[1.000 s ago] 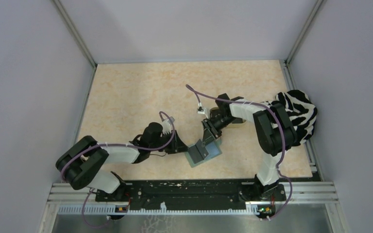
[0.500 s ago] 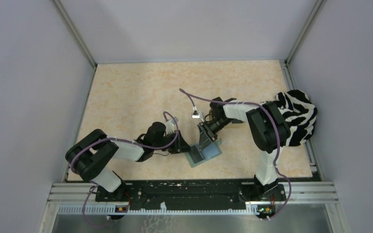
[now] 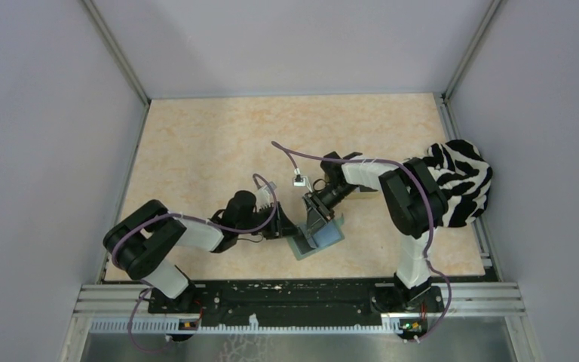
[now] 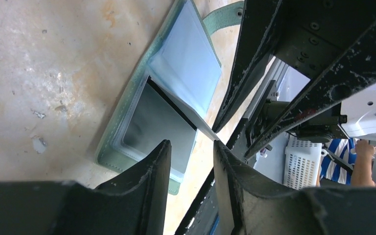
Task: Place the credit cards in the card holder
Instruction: Insert the credit card into the card holder.
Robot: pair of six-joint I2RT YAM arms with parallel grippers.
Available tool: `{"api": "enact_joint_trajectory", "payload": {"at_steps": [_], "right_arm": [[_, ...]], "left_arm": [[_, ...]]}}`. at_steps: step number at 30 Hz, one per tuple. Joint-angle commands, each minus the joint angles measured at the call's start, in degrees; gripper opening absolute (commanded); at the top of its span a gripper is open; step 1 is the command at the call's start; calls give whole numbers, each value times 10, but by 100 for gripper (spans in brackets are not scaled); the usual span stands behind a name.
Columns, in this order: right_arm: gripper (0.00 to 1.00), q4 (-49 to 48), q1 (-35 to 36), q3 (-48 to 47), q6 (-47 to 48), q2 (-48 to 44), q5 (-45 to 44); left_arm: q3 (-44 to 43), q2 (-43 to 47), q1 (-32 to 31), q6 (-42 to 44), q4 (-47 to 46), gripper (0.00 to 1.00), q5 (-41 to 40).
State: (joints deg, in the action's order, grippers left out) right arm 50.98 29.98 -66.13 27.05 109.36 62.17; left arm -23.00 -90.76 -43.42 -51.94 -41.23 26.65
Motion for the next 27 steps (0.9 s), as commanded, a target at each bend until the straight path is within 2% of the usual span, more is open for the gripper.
{"api": "enact_joint_trajectory", "payload": {"at_steps": [1,4,7,19,27], "right_arm": [[34,-15,3,-15,6,-13,-18],[32,-19,3,-12,5,-12,-22],[29,-18,4,-13,5,-9,-23],[14,-40,25,-7,-8,-6,-84],[13,-28,23,-20,18,-50,-128]], "left_arm": [[20,-3,-4,-18,-43,46,11],[37,6,-4,-25,-52,53,8],[49,12,-4,-32,-63,55,6],[57,-10,-4,-54,-111,57,17],[56,23,-4,-25,-48,54,-20]]}}
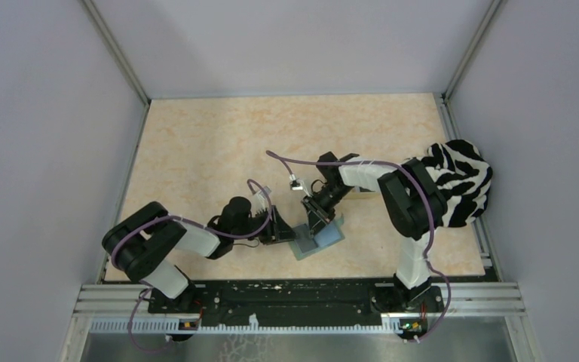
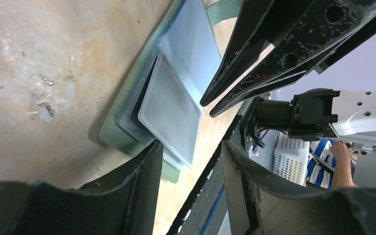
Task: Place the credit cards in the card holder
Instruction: Insert the credit card into the card holder, then pick up the credit card from the storage box.
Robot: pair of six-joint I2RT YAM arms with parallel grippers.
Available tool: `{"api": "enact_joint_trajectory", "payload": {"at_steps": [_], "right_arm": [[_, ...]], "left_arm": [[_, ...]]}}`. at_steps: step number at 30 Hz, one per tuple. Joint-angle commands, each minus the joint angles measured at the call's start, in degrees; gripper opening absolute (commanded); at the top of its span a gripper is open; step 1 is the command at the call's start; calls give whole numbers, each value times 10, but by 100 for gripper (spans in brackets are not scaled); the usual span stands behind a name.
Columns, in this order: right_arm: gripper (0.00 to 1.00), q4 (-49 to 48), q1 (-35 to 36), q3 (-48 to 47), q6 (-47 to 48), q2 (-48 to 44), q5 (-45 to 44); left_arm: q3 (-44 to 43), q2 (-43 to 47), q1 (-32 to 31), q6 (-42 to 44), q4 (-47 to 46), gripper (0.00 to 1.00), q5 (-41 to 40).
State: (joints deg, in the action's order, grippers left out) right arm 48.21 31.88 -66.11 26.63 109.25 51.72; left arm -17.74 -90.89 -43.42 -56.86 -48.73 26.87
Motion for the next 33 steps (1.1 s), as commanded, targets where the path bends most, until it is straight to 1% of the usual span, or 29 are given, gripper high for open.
{"api": "enact_joint_trajectory", "payload": {"at_steps": [1,4,7,9,12,13,14,15,16,17,18,19,20,21,23,24,26,27,29,31,33], "right_arm": [[13,4,1,-22,31,-62,-29],[14,10,-24,-24,53,-109,-32],[14,-1,-72,-21,63,-168,-29],[15,-19,-113,-20,59,-210,-35],[18,-63,-151,-26,43,-270,-58],[21,-78,-156,-30,39,-287,-77],[30,-89,-159,-36,36,-304,-99],[44,-100,-160,-41,35,-313,-126],[64,-115,-160,-41,25,-320,-153],[80,-135,-162,-38,5,-324,-178],[91,-150,-169,-40,-25,-320,-184],[95,-157,-179,-47,-56,-309,-166],[95,-149,-191,-61,-81,-290,-127],[94,-143,-202,-75,-106,-268,-84],[87,-147,-223,-90,-137,-234,-21],[86,-161,-232,-83,-150,-225,-14],[85,-209,-243,-47,-180,-223,-29],[85,-228,-248,-29,-193,-223,-34],[84,-245,-256,-3,-208,-221,-40],[83,-257,-267,13,-226,-219,-49],[81,-273,-280,25,-243,-216,-54]], "left_arm": [[0,32,-4,33,47,53,-30],[-13,61,-4,66,114,53,-57],[-32,99,-4,112,202,53,-102],[-40,130,-3,139,240,53,-124],[-54,189,-2,175,288,54,-160],[-58,206,-1,191,299,55,-168],[-62,224,0,209,306,56,-174],[-66,239,0,226,312,59,-182],[-69,254,0,242,316,65,-189],[-72,266,0,255,319,72,-194],[-76,278,1,271,320,79,-193],[-86,286,1,288,329,85,-188],[-101,292,1,312,349,90,-180],[-122,294,1,333,371,91,-172],[-183,289,1,368,441,92,-165],[-226,283,1,385,475,92,-165],[-291,270,1,420,555,93,-178],[-316,266,1,421,586,92,-195],[-350,259,1,427,617,93,-186],[-398,254,1,438,662,98,-179],[-431,255,1,470,695,99,-176]]}}
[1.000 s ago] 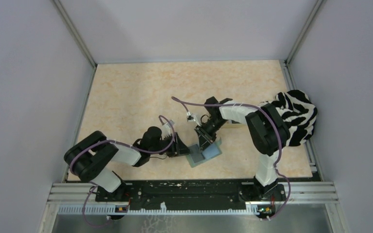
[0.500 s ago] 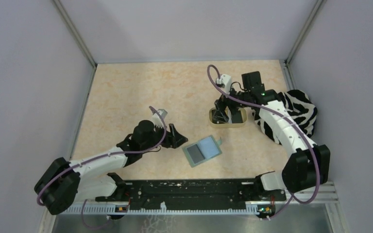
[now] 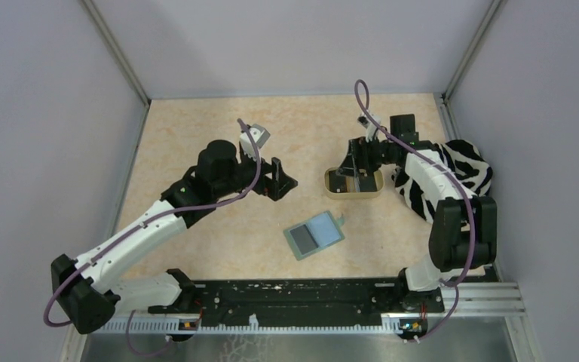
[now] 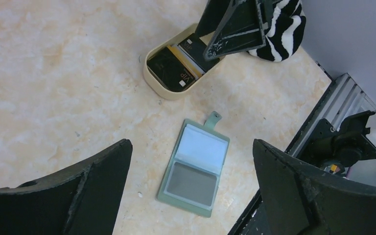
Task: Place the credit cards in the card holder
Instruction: Pick up the credit card from the storage box.
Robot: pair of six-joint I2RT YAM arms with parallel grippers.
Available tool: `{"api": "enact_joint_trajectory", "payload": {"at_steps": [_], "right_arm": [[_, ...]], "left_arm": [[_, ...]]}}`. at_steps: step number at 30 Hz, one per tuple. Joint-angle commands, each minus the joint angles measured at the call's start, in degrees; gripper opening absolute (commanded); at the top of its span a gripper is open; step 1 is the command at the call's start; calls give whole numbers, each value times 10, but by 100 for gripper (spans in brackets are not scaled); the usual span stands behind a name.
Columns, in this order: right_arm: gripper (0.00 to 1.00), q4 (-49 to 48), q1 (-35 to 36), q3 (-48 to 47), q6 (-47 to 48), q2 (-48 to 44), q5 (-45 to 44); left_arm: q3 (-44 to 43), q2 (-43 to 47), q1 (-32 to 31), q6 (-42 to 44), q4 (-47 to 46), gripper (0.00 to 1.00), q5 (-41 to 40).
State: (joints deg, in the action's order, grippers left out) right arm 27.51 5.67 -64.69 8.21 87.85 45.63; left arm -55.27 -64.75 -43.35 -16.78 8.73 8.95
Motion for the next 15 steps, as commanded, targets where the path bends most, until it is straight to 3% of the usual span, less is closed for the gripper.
{"api": "enact_joint_trajectory", "payload": {"at_steps": [1,6,15], "right_arm": [[78,-72,-23,16,-64,3,3],[63,-55,-37,9,-78,59,-3],[58,-58,-38,-4,-116,124,-8]], "left_arm": [[-60,-5,0,95,122,99,2],[-26,-11,1,182,93,99,-58],[-19,-61,9,184,153,99,-164]]}}
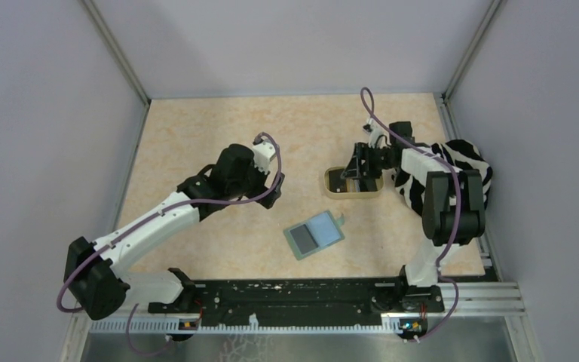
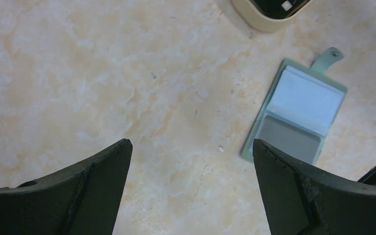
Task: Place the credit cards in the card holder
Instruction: Pick up the credit card from the storage box.
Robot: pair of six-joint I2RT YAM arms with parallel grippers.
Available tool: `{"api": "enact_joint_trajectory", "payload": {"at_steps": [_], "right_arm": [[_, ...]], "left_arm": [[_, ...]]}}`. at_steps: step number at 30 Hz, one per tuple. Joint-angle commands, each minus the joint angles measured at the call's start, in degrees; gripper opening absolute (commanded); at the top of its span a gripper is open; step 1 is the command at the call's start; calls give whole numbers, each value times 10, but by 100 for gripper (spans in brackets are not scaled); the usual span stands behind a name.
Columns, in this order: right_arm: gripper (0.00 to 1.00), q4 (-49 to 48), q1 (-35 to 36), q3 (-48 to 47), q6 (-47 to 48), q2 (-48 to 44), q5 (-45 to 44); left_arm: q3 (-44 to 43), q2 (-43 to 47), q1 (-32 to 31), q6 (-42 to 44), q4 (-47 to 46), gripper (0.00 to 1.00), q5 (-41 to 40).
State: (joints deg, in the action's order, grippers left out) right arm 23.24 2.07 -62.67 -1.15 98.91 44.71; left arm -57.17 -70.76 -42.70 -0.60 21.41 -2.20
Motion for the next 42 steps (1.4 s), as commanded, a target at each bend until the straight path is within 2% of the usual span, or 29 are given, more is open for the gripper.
{"api": "enact_joint_trajectory", "payload": {"at_steps": [1,5,19,26,29,42], "right_arm": [[58,-14,-1,-26,-27,20,-4],[54,-16,-1,-24,-36,33,-15],[53,-37,4,-17,-74,60,16],[53,-65,4,-9,-105,64,77],[49,-73,4,-7,-116,62,92],[48,-119,4,12,-163,70,145]], "left_arm": [[-1,-2,3,23,27,99,-54],[-1,1,3,22,27,99,-52],[2,10,3,25,27,99,-59],[3,8,2,25,26,99,-60],[3,9,3,25,26,99,-61],[3,6,3,24,26,99,-58]]}}
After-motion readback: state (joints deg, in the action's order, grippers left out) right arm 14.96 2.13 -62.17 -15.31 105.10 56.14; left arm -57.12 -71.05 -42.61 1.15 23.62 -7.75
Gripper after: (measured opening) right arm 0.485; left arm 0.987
